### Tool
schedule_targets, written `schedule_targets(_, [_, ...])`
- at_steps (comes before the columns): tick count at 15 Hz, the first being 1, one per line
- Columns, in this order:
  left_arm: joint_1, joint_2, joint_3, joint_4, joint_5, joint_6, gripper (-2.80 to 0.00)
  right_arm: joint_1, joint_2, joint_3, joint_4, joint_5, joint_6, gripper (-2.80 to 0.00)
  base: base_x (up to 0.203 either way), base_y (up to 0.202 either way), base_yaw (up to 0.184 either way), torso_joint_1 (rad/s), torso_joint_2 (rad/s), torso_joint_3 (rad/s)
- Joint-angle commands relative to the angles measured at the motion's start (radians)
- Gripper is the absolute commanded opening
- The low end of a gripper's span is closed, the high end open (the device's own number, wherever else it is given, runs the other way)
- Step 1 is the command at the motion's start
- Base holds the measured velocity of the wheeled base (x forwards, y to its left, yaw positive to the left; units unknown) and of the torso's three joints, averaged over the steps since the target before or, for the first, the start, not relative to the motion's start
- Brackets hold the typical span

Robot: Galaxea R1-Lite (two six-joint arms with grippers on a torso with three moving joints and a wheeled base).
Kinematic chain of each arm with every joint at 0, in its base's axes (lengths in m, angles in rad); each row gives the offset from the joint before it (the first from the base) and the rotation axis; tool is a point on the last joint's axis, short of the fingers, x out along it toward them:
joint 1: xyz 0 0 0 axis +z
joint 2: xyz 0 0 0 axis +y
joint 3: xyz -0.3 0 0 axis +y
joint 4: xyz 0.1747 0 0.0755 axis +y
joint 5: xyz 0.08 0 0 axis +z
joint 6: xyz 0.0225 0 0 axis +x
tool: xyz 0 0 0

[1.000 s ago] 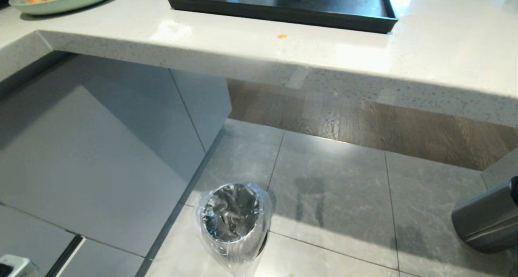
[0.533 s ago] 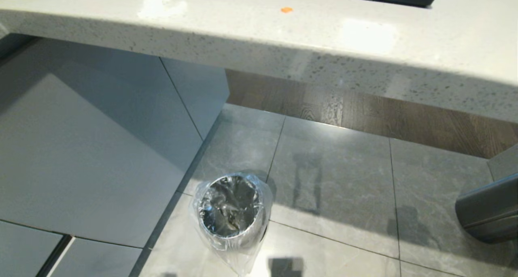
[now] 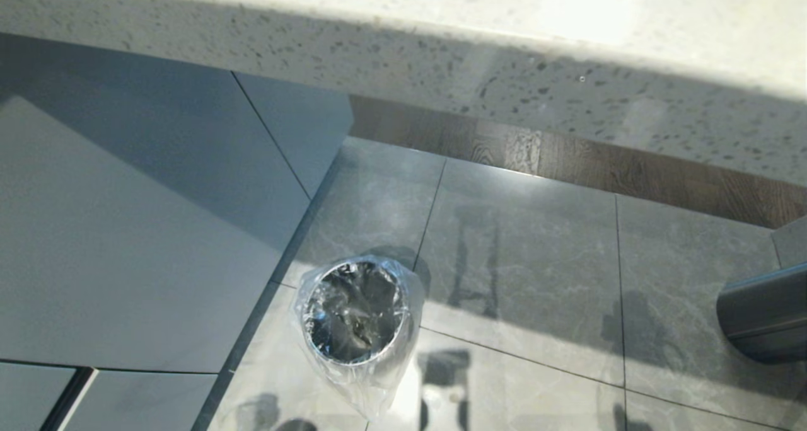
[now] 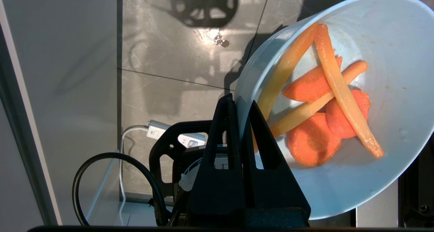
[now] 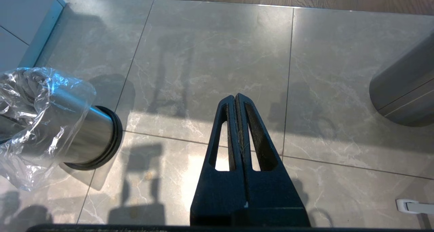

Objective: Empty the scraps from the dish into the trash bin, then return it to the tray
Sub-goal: Move the bowl over the trash can

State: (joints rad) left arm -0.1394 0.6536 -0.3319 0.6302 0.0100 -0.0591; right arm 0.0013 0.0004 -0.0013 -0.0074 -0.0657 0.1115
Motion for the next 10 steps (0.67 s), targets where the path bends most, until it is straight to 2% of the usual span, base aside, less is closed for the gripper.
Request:
schedule_targets(1, [0.000, -0.008, 0.002, 0.002, -0.004, -0.001, -2.80, 0.000, 0.001, 0.000, 0.000, 0.000, 0.000, -2.80, 0.000, 0.000, 0.000, 0.004, 0.00, -0.036])
schedule_targets(8, [-0.003, 0.010, 0.013, -0.048, -0.015, -0.001, -2.80, 0.000, 0.001, 0.000, 0.000, 0.000, 0.000, -2.80, 0.000, 0.000, 0.000, 0.000, 0.00, 0.000])
schedule_targets(10, [-0.003, 0.032, 0.016, -0.081, -0.042, -0.001, -2.80, 0.000, 0.001, 0.001, 0.000, 0.000, 0.000, -2.80, 0.000, 0.000, 0.000, 0.000, 0.00, 0.000])
